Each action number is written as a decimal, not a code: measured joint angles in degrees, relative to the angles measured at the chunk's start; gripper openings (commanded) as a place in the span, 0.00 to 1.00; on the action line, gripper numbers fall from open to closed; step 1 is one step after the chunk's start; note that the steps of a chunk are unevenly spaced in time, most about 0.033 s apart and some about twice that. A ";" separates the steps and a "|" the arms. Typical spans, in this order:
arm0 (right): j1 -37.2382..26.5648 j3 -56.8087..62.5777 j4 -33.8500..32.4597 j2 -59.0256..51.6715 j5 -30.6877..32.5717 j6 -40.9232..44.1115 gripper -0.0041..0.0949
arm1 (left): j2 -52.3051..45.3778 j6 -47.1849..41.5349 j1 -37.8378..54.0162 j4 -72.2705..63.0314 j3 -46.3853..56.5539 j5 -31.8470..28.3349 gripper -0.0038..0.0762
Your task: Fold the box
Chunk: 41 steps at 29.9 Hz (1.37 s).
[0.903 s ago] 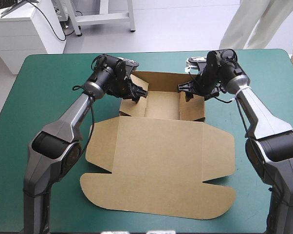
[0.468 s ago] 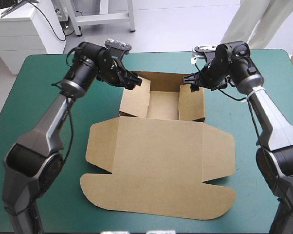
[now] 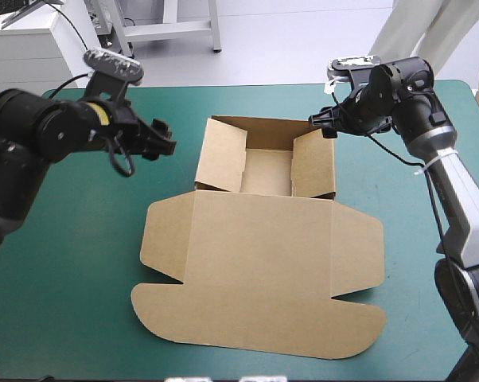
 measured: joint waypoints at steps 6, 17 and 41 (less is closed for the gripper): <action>0.00 0.00 0.38 2.37 0.00 0.45 0.78 | -13.68 0.05 0.00 0.17 14.01 0.00 0.74; 0.00 0.00 4.16 11.34 -0.06 1.89 0.77 | -28.43 -0.17 0.00 0.18 27.46 0.00 0.74; 0.04 0.00 -3.66 16.72 -0.87 0.75 0.02 | -31.87 -0.17 0.00 1.13 28.60 0.00 0.73</action>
